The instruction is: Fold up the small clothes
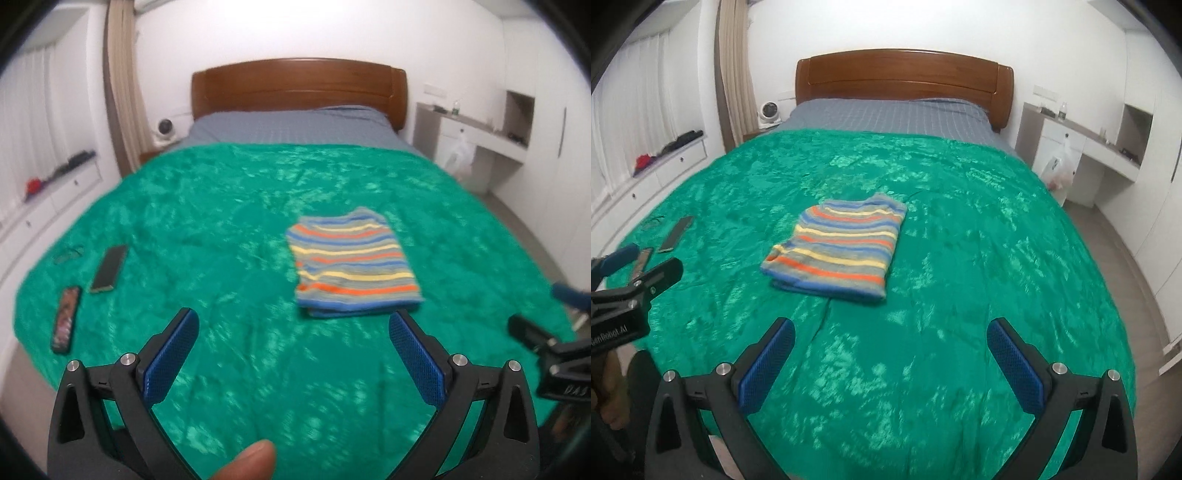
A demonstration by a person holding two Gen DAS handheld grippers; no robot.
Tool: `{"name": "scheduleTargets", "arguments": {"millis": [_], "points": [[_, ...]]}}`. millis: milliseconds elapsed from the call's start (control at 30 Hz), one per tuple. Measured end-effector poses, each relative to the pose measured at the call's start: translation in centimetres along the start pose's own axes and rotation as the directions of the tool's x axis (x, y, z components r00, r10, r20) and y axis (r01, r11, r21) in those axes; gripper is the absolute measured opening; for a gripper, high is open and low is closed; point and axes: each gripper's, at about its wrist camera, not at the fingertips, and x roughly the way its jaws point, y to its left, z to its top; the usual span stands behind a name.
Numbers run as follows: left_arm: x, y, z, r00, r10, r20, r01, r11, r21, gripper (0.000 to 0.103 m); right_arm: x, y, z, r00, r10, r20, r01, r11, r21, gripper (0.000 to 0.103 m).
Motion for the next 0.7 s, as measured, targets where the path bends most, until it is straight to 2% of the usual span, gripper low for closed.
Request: {"name": "scheduleTargets", "arguments": {"millis": [67, 167, 333, 433, 500, 633, 700], "points": [[-0.7, -0.3, -0.1, 1.000, 0.013, -0.008, -0.013, 1.000, -0.005, 0.103, -1.0, 0.1, -0.4, 1.000, 0.009, -0.003, -0.009, 1.000, -0.007, 0.103], [-1.8, -0.4, -0.5, 0.993, 0.115, -0.004, -0.115, 0.992, -0.050, 0.103, -2.1, 0.5, -0.5, 1.000, 0.020, 0.006, -0.019, 1.000, -0.015, 0.103], [-2.3, -0.3, -0.7, 0.999, 0.021, -0.046, -0.023, 0.999, -0.038, 0.103, -3.4, 0.8, -0.3, 0.999, 0.042, 0.012, -0.042, 0.999, -0.003, 0.103], [-2.6, 0.2, -0.8, 0.996, -0.048, -0.073, 0.043, 0.996, -0.074, 0.103, -3.7, 1.7, -0.4, 0.999, 0.033, 0.005, -0.033, 0.999, -0.039, 0.103], [-2.6, 0.3, -0.8, 0.994, -0.046, -0.094, 0.039, 0.996, -0.082, 0.103, -3.6, 2.1, -0.5, 1.000, 0.030, -0.002, -0.030, 0.998, -0.052, 0.103], [-2.5, 0.1, -0.8, 0.995, -0.009, -0.095, 0.005, 0.999, -0.046, 0.103, -3.2, 2.6, -0.8, 1.000, 0.009, -0.011, -0.010, 0.998, -0.067, 0.103], [-2.5, 0.1, -0.8, 0.996, -0.012, -0.087, 0.009, 0.999, -0.035, 0.103, -2.9, 2.7, -1.0, 1.000, 0.003, -0.019, -0.004, 0.998, -0.069, 0.103]]}}
